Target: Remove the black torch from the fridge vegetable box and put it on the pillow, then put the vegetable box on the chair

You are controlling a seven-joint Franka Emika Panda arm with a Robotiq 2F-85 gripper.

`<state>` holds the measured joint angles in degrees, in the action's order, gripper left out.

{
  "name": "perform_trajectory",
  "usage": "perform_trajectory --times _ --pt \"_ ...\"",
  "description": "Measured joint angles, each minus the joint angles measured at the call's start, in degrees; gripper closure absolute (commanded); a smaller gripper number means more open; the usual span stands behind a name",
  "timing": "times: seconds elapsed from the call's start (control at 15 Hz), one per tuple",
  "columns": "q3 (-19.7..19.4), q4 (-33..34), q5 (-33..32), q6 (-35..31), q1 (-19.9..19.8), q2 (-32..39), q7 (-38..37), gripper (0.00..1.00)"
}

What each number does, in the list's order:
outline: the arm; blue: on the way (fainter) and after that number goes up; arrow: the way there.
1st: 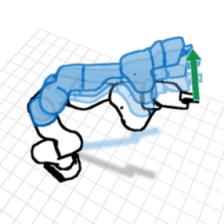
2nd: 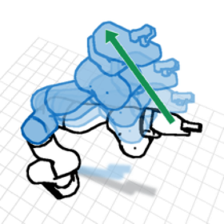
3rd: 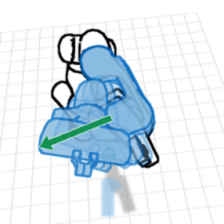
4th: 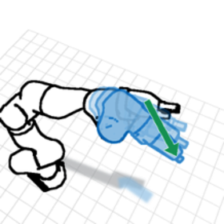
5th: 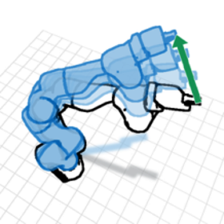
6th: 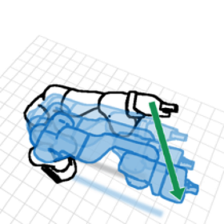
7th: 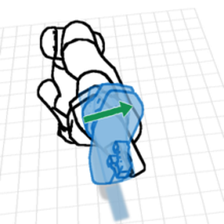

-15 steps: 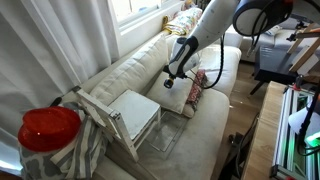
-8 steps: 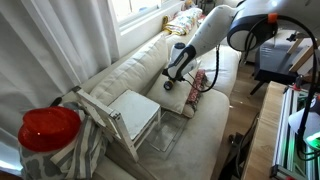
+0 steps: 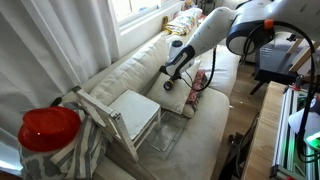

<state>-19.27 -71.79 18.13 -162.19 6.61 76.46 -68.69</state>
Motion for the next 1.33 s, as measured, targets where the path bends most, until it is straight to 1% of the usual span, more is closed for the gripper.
perform_trajectory --times 0.2,0.33,0.47,0.6,0.8,1.0,1.33 --pt "-1.3 -0.9 -1.3 3.2 0.8 -1.5 -1.4 0.0" --pt "-1.7 -3.2 -1.4 6.3 1.7 -3.9 -0.1 0.0" --pt "-1.3 -6.8 -2.3 7.9 2.4 -7.3 2.5 0.0" --pt "-0.2 -11.3 -4.6 7.9 2.7 -11.3 4.7 0.0" --pt "1.2 -19.2 -8.2 8.1 2.9 -18.0 10.4 0.0" --pt "4.0 -27.7 -10.0 8.0 3.0 -24.4 17.6 0.0" --pt "11.4 -40.7 -10.2 7.6 3.2 -32.8 28.6 0.0"
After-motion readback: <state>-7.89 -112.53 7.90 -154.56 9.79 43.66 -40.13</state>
